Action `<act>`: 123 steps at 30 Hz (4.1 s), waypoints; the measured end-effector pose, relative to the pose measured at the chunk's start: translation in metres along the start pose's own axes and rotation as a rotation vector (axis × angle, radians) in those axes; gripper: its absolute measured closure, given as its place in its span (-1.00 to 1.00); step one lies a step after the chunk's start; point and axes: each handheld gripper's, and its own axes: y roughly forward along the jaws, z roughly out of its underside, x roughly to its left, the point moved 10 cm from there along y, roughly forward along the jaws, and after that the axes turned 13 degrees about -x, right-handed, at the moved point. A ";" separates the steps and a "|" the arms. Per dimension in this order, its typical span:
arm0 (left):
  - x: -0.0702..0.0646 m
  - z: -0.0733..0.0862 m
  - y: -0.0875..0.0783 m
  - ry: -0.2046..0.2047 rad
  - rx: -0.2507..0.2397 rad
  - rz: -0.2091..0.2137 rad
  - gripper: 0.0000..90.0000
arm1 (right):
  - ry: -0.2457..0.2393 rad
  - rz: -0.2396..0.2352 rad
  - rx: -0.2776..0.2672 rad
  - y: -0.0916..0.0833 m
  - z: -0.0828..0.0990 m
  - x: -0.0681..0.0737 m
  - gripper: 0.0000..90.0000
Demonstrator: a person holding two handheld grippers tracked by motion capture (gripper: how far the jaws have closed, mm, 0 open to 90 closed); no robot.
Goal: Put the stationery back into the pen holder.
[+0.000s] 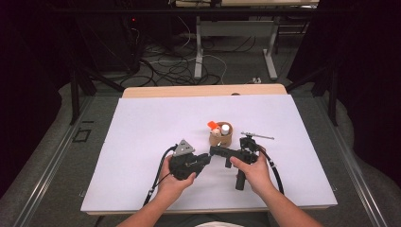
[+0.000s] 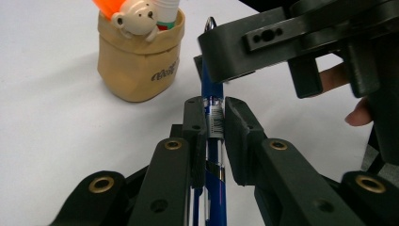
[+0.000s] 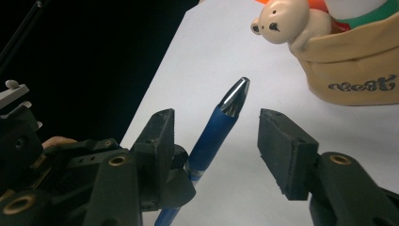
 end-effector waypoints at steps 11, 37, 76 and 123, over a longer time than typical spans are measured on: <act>-0.008 0.002 0.003 0.004 0.005 0.018 0.77 | 0.046 -0.014 0.004 0.001 0.002 0.001 0.23; -0.011 0.003 0.004 0.005 0.008 0.022 0.77 | 0.095 -0.002 0.043 0.003 0.007 0.001 0.66; 0.008 0.010 0.005 -0.022 0.047 -0.015 0.25 | 0.029 0.033 -0.032 -0.012 -0.024 -0.007 0.77; 0.061 0.012 -0.001 -0.038 0.050 -0.176 -0.88 | -0.365 0.234 -0.230 -0.019 -0.147 -0.021 0.76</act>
